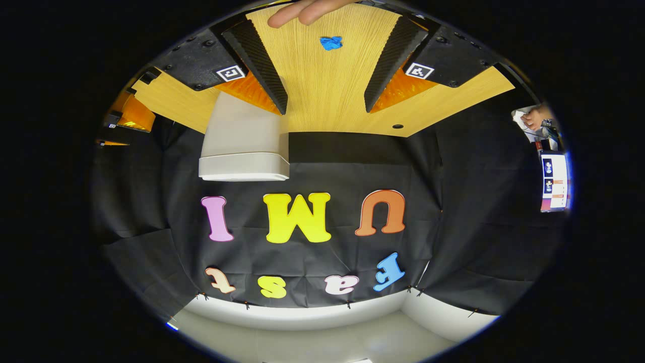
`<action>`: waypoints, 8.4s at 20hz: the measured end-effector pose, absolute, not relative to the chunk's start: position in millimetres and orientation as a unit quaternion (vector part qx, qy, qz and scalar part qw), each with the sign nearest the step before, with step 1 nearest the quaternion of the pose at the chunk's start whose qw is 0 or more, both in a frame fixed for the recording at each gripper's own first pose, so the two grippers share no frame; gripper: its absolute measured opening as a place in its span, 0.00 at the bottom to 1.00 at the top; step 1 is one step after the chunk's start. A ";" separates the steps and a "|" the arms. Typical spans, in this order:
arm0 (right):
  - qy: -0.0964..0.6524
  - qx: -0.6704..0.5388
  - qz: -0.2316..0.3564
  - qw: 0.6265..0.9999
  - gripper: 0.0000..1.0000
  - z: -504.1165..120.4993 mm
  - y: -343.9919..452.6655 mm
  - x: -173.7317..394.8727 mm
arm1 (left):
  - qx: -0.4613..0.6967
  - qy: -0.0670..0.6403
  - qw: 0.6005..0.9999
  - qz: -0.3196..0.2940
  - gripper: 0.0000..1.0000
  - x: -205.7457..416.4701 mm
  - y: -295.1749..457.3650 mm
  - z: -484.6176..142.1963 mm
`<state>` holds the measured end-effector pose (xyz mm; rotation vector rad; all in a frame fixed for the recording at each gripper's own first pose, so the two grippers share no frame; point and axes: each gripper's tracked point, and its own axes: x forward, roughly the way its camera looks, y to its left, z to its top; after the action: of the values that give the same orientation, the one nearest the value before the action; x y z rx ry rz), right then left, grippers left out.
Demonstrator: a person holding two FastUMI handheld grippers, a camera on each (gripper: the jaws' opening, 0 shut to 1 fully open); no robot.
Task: Press the lid of the desktop garbage bin to open it, pick up the crumpled paper on the desktop and throw it into the bin, then pick up the pop can on the desktop and drop it into the bin, and finally close the garbage bin lid.
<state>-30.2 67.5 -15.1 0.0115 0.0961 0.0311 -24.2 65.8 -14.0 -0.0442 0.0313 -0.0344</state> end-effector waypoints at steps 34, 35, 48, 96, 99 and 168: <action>0.030 -0.007 0.101 0.994 0.32 93.2 139.6 46.3 | -0.028 0.038 0.999 0.017 0.99 -24.7 124.1 -12.0; 0.029 -0.003 0.101 0.994 0.18 95.4 140.7 52.0 | -0.028 0.038 0.999 0.019 0.99 -24.2 127.3 -13.8; 0.112 -0.022 0.101 0.988 0.00 85.0 177.5 149.9 | -0.033 0.055 0.998 0.016 0.99 -11.9 130.9 -28.9; 0.017 0.046 0.160 0.986 0.94 -7.7 147.5 21.0 | 0.015 0.124 0.991 -0.051 0.96 1.9 88.3 -120.4; 0.040 0.031 0.166 0.985 0.93 -23.8 158.4 22.6 | -0.009 0.162 0.984 -0.076 0.96 -3.3 77.9 -147.4; 0.094 -0.002 0.085 0.992 0.75 -15.2 73.2 39.1 | -0.032 0.066 0.997 0.000 0.41 -7.1 65.7 -8.5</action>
<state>39.1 73.2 -15.2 -0.0031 0.1877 0.1710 -7.1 65.7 -8.5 -0.0636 0.1329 -0.0001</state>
